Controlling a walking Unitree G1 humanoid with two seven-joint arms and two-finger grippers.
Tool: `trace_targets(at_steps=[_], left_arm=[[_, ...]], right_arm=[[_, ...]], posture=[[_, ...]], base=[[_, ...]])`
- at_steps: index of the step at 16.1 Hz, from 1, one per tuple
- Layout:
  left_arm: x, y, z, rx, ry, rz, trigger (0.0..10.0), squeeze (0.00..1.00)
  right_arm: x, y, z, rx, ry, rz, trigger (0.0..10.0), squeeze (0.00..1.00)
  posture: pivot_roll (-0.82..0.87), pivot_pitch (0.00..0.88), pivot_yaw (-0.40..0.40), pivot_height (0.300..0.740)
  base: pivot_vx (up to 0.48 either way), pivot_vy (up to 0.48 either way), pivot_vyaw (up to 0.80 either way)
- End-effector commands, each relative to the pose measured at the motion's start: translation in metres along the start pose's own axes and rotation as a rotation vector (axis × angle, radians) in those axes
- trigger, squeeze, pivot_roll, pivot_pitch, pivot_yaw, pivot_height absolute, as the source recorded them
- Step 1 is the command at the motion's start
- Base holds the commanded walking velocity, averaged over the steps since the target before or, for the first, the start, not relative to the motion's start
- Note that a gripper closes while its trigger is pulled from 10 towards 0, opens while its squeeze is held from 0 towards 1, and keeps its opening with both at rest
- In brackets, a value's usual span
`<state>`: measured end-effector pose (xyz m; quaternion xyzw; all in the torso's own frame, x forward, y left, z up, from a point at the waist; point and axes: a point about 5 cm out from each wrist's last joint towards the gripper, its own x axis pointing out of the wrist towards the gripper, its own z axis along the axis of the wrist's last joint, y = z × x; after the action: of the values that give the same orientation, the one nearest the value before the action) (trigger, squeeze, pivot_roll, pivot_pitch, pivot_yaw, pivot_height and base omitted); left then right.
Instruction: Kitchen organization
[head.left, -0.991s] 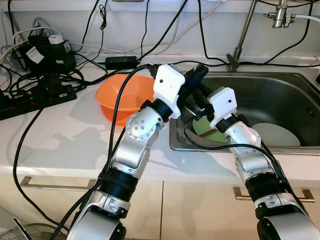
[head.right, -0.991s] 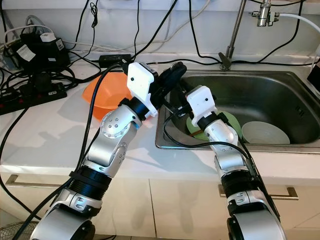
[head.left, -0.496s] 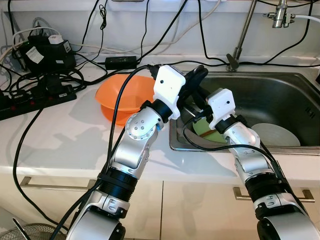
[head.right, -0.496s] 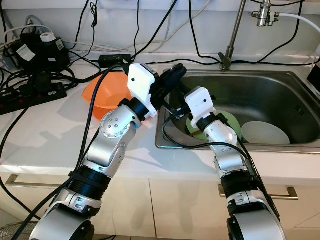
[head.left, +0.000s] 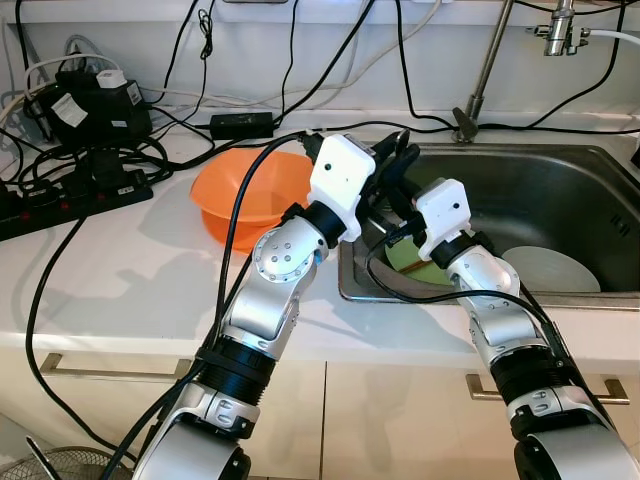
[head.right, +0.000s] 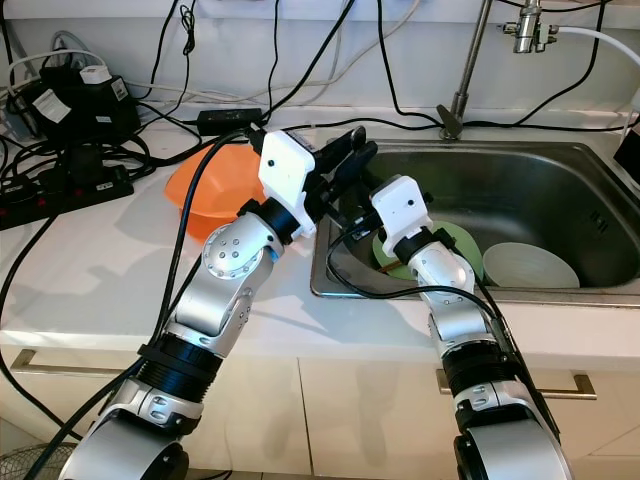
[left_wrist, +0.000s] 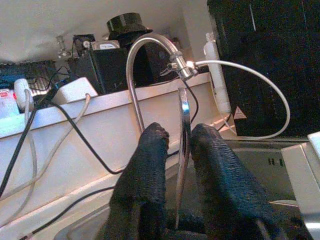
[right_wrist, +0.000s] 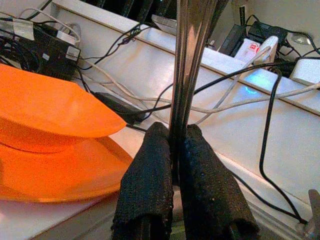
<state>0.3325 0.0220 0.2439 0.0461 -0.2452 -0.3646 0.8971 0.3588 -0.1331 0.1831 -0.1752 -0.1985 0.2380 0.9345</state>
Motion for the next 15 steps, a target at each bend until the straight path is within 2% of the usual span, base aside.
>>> trace_targets(at_steps=[1,6,7,11,14,15], left_arm=[[-0.002,0.002,-0.004,0.005,0.025,0.013,10.0,1.00],[-0.004,0.004,-0.005,0.016,0.031,0.029,10.0,1.00],[-0.004,0.004,-0.005,0.029,0.035,0.034,10.0,0.00],[-0.006,0.006,-0.006,0.024,0.041,0.037,10.0,0.00],[-0.010,0.007,-0.007,0.015,0.047,0.026,10.0,0.00],[-0.013,0.008,-0.008,0.006,0.051,0.026,10.0,0.00]], right_arm=[[0.004,-0.003,0.005,-0.006,-0.012,-0.001,0.0,0.00],[0.004,-0.005,0.004,-0.009,-0.007,-0.015,0.0,0.00],[0.004,-0.006,0.004,-0.010,-0.004,-0.019,0.0,0.00],[0.005,-0.012,0.001,-0.026,0.018,-0.043,0.0,0.00],[0.006,-0.021,0.001,-0.043,0.037,-0.078,0.0,0.00],[0.006,-0.028,-0.003,-0.071,0.083,-0.121,0.0,0.00]], posture=[[0.02,0.000,0.039,0.740],[0.02,0.000,0.037,0.740],[0.02,0.000,0.037,0.740],[0.02,0.000,0.032,0.740],[0.03,0.000,0.032,0.740],[0.03,0.000,0.032,0.740]], base=[[0.000,0.000,0.00],[0.000,0.000,0.00],[0.000,0.000,0.00],[0.000,0.000,0.00],[0.000,0.000,0.00],[0.000,0.000,0.00]])
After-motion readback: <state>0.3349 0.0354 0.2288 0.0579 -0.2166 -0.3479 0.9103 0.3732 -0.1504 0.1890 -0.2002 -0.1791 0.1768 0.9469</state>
